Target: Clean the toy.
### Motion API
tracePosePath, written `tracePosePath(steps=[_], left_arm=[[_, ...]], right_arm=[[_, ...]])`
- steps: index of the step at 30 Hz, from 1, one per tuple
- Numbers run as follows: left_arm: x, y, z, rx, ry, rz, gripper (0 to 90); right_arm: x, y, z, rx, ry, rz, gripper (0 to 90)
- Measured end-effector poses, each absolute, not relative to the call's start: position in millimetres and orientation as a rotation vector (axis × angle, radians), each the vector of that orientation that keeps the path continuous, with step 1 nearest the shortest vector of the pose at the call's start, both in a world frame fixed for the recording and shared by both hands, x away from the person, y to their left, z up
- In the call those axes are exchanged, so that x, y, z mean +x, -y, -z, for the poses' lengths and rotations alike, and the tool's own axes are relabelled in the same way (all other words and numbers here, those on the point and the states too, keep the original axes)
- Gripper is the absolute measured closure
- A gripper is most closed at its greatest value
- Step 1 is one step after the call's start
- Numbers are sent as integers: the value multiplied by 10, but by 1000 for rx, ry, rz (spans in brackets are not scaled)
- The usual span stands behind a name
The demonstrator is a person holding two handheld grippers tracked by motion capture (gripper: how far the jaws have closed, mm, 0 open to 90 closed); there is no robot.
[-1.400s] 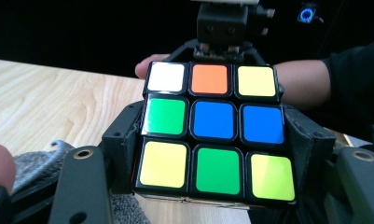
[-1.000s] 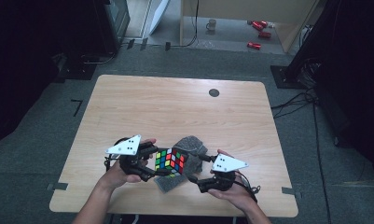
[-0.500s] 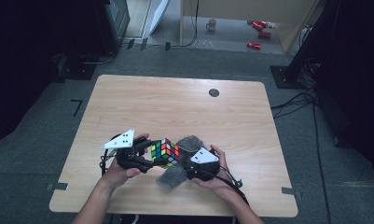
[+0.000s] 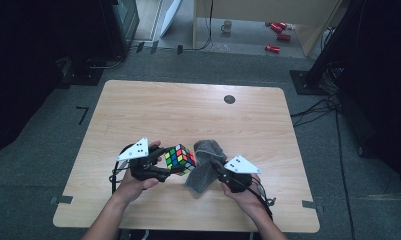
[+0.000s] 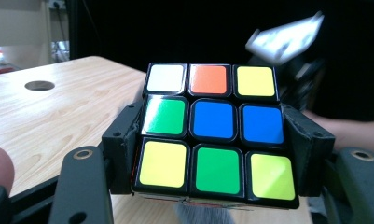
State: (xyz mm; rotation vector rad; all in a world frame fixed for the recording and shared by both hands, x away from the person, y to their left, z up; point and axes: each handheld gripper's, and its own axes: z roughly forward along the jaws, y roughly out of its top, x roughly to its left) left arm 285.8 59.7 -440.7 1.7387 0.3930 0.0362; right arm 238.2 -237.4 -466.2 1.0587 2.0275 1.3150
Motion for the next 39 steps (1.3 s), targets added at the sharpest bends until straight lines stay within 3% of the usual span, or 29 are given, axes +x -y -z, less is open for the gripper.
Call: tracePosePath(steps=[9, 17, 24, 30, 39], left_arm=[[2650, -200, 4471, 1894, -252, -74, 345], [2706, -321, 4401, 1806, -274, -14, 345], [2672, -208, 4504, 1899, -252, -43, 346], [2688, -253, 4445, 1861, -265, -37, 346], [2609, -101, 4503, 1990, -255, -204, 346]], right_arm=[[2169, 2380, 4309, 963, -2007, -1647, 778], [2303, 2417, 4521, 1058, -2110, -1630, 782], [2153, 2358, 4278, 942, -2052, -1746, 786], [2266, 2419, 4404, 1055, -2099, -1717, 788], [2125, 2326, 4195, 969, -2066, -1743, 789]])
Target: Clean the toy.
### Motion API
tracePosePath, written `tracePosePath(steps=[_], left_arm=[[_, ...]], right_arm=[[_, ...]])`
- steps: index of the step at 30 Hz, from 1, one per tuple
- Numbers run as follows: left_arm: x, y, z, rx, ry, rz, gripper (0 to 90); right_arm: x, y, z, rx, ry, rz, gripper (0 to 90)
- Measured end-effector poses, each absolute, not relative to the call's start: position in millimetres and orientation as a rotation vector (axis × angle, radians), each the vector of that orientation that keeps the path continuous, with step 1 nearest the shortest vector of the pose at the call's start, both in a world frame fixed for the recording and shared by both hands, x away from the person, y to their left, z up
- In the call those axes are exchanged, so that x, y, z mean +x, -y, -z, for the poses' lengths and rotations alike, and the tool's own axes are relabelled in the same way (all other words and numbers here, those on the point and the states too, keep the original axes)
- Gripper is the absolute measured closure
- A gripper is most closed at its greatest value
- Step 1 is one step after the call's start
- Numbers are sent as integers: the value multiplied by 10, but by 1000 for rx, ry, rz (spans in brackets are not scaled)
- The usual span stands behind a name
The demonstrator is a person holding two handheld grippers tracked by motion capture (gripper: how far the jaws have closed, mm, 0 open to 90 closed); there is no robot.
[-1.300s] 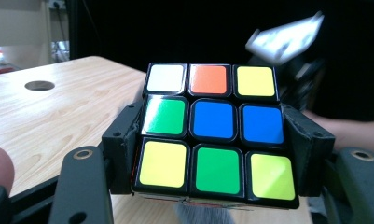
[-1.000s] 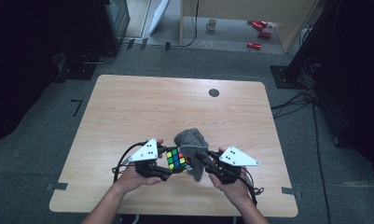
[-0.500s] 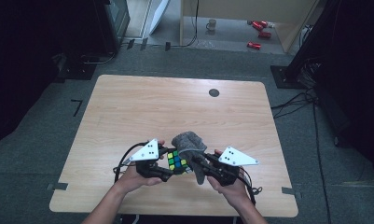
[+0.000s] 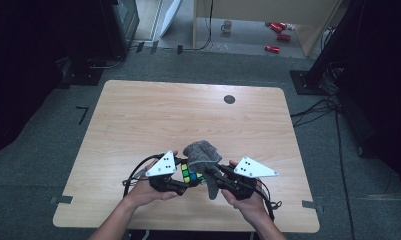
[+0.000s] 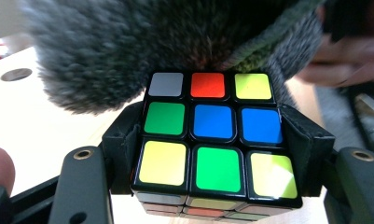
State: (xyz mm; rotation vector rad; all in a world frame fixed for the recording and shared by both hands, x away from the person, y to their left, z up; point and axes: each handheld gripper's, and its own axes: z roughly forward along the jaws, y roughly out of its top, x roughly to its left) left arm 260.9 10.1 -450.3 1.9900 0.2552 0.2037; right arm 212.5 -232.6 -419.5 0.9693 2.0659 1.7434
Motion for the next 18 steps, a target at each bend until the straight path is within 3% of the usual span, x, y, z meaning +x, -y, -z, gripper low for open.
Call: tracePosePath(steps=[4, 18], left_arm=[[2560, -5, 4531, 2059, -245, -269, 346], [2626, -100, 4470, 1998, -295, -224, 347]], right_arm=[[2145, 2274, 4227, 991, -2126, -1706, 788], [2224, 2348, 4275, 1078, -2142, -1661, 790]])
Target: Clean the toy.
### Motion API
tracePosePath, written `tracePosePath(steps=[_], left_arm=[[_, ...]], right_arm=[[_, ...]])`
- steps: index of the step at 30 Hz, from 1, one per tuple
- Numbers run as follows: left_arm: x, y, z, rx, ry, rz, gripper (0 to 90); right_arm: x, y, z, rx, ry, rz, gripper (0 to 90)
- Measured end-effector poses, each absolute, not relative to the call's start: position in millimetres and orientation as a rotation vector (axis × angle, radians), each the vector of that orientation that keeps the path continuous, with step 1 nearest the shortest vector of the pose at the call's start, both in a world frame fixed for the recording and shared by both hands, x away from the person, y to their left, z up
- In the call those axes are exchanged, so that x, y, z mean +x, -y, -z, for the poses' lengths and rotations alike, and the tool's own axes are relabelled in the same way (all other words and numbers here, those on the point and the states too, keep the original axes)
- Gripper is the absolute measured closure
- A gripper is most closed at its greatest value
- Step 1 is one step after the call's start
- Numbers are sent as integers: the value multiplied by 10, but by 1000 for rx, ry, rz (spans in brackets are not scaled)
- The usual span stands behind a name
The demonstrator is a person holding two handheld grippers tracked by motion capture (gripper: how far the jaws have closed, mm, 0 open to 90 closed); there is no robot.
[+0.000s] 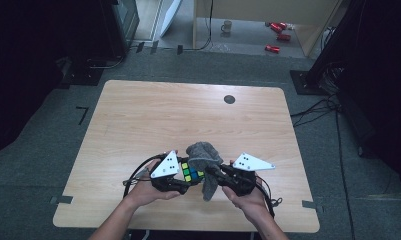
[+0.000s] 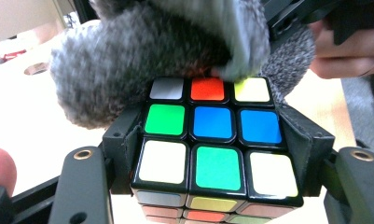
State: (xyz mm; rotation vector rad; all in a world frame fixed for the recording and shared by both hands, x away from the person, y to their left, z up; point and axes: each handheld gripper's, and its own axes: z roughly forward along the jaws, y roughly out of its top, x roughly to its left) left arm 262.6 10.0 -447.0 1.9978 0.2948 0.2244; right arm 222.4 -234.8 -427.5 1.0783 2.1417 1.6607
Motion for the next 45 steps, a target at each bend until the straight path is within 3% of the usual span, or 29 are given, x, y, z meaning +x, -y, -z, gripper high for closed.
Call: tracePosePath(steps=[5, 11, 17, 24, 30, 36, 39, 43, 45], left_arm=[[2658, -240, 4374, 1877, -303, -162, 347], [2700, -475, 4187, 1646, -353, -99, 347], [2646, -285, 4273, 1692, -326, -82, 347], [2659, -311, 4253, 1671, -347, -97, 347], [2674, -297, 4279, 1678, -354, -104, 347], [2749, -409, 4306, 1682, -402, -129, 347], [2788, -418, 4355, 1694, -433, -143, 347], [2818, -387, 4410, 1720, -454, -157, 347], [2839, -364, 4446, 1731, -479, -166, 347]], right_arm=[[2281, 2380, 4351, 1108, -2125, -1614, 790], [2409, 2403, 4714, 1214, -2194, -1609, 790], [2314, 2136, 4639, 1072, -2255, -1703, 789], [2337, 2339, 4584, 1187, -2122, -1845, 792], [2278, 2163, 4635, 1107, -2233, -1776, 792], [2353, 2435, 4581, 1186, -2083, -1855, 791], [2432, 2594, 4581, 1198, -1976, -1626, 785], [2600, 2978, 4671, 1384, -1745, -1472, 724], [2656, 3109, 4713, 1422, -1687, -1400, 583]])
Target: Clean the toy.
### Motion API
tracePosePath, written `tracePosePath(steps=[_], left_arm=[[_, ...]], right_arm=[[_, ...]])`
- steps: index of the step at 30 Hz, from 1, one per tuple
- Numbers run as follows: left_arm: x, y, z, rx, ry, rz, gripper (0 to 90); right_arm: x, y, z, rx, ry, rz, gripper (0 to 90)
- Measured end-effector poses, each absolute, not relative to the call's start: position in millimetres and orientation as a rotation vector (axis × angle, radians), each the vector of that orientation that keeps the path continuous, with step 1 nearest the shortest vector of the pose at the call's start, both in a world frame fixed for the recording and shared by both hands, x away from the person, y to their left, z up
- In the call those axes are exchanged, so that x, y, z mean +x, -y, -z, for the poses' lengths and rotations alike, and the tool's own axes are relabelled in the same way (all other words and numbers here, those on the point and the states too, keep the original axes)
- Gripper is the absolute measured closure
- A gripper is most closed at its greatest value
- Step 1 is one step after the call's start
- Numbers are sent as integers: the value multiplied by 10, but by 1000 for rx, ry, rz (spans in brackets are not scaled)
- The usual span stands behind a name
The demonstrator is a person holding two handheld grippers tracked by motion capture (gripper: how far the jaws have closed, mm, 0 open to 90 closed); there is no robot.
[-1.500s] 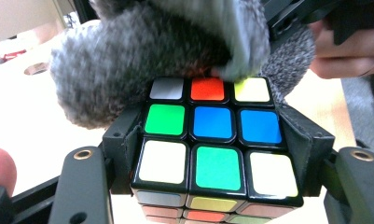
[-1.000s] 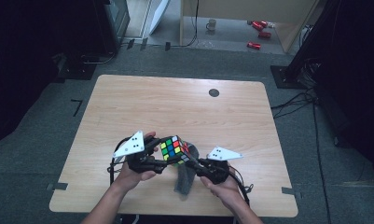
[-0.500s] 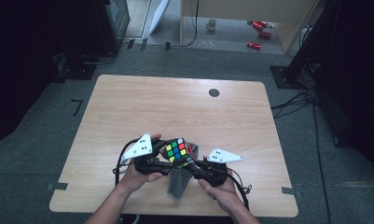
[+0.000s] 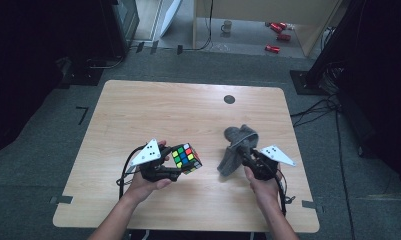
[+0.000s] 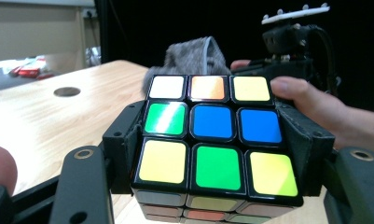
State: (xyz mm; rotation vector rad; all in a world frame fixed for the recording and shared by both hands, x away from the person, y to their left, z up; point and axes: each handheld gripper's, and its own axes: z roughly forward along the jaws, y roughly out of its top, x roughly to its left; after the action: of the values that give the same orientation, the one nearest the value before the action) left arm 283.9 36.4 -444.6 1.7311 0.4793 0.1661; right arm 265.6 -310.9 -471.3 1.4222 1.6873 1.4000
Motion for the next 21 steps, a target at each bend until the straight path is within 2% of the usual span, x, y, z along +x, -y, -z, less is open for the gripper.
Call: tracePosePath(steps=[3, 7, 12, 18, 21], left_arm=[[2873, -312, 4507, 1761, -531, -192, 347], [2907, -253, 4596, 1797, -569, -219, 347], [2965, -156, 4701, 1832, -640, -242, 346], [3006, -17, 4858, 1925, -709, -362, 346], [3024, 1, 4908, 1930, -726, -381, 345]], right_arm=[[2712, 3210, 4745, 1442, -1699, -1331, 354], [2688, 3258, 4657, 1426, -1688, -1329, 167], [2571, 3312, 4514, 1340, -1679, -1373, 141], [2476, 3362, 4591, 1306, -1719, -1349, 129], [2444, 3393, 4620, 1307, -1728, -1351, 126]])
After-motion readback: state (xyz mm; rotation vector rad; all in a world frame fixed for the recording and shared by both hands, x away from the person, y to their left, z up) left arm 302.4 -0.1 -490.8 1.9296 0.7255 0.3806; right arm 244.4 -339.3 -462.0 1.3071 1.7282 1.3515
